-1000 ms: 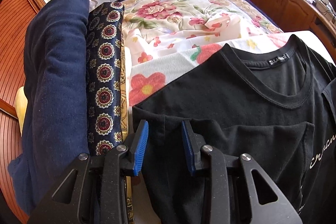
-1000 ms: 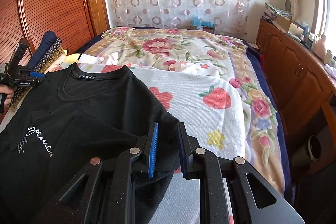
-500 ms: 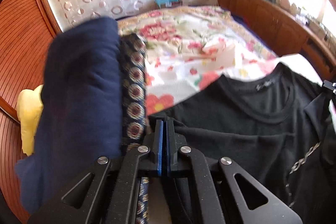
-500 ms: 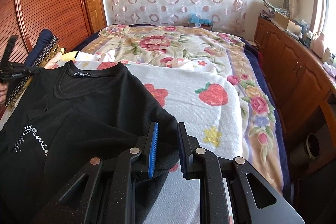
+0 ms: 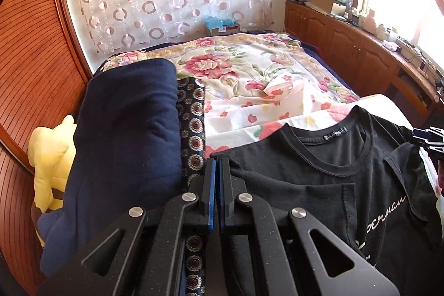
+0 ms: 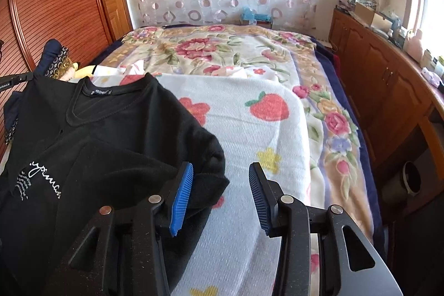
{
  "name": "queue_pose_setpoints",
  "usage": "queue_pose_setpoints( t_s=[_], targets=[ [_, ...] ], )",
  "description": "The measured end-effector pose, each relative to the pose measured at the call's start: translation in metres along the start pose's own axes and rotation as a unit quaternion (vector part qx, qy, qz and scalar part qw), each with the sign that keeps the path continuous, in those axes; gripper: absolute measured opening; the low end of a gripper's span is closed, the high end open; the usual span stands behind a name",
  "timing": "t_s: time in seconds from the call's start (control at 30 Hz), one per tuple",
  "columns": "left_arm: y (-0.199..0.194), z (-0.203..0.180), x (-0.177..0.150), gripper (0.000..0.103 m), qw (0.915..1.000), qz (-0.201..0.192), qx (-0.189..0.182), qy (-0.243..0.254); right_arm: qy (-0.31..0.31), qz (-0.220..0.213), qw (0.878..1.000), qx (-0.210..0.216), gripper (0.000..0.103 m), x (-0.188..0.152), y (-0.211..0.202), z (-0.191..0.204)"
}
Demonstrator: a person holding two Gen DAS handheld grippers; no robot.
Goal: Fold small clothes
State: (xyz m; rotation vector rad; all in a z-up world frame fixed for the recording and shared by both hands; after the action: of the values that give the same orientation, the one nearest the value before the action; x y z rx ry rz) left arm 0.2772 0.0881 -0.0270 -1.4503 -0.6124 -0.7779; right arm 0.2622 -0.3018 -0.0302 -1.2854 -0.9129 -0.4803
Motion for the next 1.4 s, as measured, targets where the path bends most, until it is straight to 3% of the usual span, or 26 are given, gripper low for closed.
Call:
queue_pose_setpoints(
  t_s=[0.6,0.7,1.07,1.4],
  targets=[
    [-0.028,-0.018,-0.026,0.003,0.9987,-0.018,-0.046,-0.011,0.008,0.017,1.0,0.014,0.043,0.011,0.015,0.01],
    [-0.036,-0.025,-0.033,0.003,0.9983,-0.021,-0.053,-0.009,-0.009,0.017,1.0,0.02,0.011,0.01,0.014,0.017],
    [-0.079,-0.034,-0.053,0.003,0.9964,-0.049,-0.068,-0.009,-0.023,-0.059,0.997,0.032,0.008,0.013,-0.051,0.042],
    [-0.115,-0.04,-0.083,0.003,0.9949,-0.063,-0.077,-0.012,-0.033,-0.095,0.994,0.04,0.008,-0.02,-0.105,0.063]
  ],
)
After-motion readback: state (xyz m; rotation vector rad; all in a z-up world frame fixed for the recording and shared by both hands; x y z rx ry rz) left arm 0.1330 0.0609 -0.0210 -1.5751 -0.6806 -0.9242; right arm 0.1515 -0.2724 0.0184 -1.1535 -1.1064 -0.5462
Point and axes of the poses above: each gripper's, at about its wrist camera, not at the fingertips, and y roughly the way its jaws point, z to its left, x to its top, the point moved 2 cm from there along y, roughly the way its jaws point, and after that the axes turned 8 degrees about -z, right-handed, at the moved point
